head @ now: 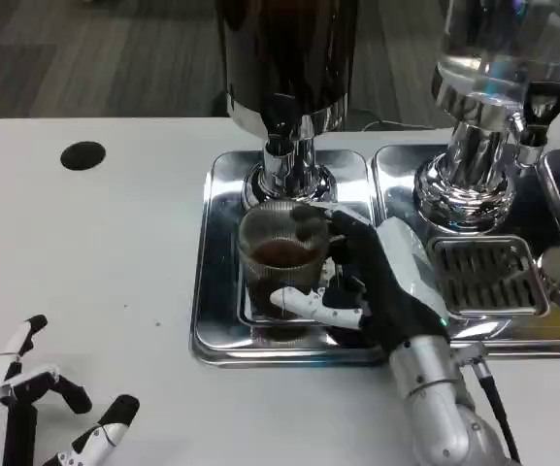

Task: Grasp the cup under the faucet to collect the drink, then remove the cup.

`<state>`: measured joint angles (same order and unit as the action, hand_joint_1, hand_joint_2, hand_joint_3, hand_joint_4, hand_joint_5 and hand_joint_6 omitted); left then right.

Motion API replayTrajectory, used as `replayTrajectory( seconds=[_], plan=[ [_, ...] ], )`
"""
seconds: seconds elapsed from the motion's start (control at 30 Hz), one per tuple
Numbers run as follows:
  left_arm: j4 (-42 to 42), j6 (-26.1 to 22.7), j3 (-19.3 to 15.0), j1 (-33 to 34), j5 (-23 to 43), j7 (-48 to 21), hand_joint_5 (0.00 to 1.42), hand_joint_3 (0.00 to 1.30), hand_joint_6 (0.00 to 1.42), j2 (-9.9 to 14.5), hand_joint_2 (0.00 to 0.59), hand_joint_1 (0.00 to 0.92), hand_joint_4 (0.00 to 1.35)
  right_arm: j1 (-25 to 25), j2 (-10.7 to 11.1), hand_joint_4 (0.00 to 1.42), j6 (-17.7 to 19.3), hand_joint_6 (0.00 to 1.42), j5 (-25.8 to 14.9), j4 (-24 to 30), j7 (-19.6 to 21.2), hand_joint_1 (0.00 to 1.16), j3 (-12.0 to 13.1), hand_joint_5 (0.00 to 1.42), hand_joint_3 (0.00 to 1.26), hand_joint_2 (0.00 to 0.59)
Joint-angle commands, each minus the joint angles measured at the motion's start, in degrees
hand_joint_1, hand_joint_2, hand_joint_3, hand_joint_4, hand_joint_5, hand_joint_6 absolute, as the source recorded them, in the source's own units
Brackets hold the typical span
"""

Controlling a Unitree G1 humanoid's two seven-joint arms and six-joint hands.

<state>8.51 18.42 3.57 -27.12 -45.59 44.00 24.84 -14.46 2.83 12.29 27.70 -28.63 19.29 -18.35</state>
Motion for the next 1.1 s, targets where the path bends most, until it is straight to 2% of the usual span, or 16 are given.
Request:
replayTrajectory(
  seconds=[0.03,0.23,0.53,0.83,1.1],
  plan=[
    [0.31,-0.26,0.38,0.44,-0.31,-0.47,0.24,0.85,0.20,0.17,0.163,0.000,0.16,1.69,1.03,0.78,1.11,0.46,-0.25,3.92,1.12,0.85,1.68,0.55,0.71,0.207],
    [0.26,-0.46,0.86,1.77,-0.40,-1.11,0.24,0.83,0.20,0.00,0.164,0.000,0.16,3.90,3.31,0.80,1.02,0.48,-1.13,8.69,-1.16,0.85,3.51,0.55,0.71,0.209],
    [1.41,-0.36,1.87,3.52,-0.17,-1.40,0.24,0.74,0.20,0.27,0.165,0.000,0.15,7.55,5.19,0.81,0.09,0.51,-1.96,14.72,-3.81,0.85,6.14,0.58,0.72,0.215],
    [2.41,0.14,2.76,5.34,-0.04,-1.97,0.24,0.71,0.20,0.22,0.167,0.000,0.14,13.43,6.56,0.84,-0.08,0.52,-2.65,21.70,-4.67,0.86,9.51,0.58,0.74,0.227],
    [2.62,0.12,3.38,6.07,-0.32,-2.28,0.24,0.69,0.20,0.31,0.167,0.000,0.13,18.83,8.38,0.84,1.36,0.52,-3.17,26.29,-6.46,0.86,10.88,0.58,0.74,0.228]
  ],
)
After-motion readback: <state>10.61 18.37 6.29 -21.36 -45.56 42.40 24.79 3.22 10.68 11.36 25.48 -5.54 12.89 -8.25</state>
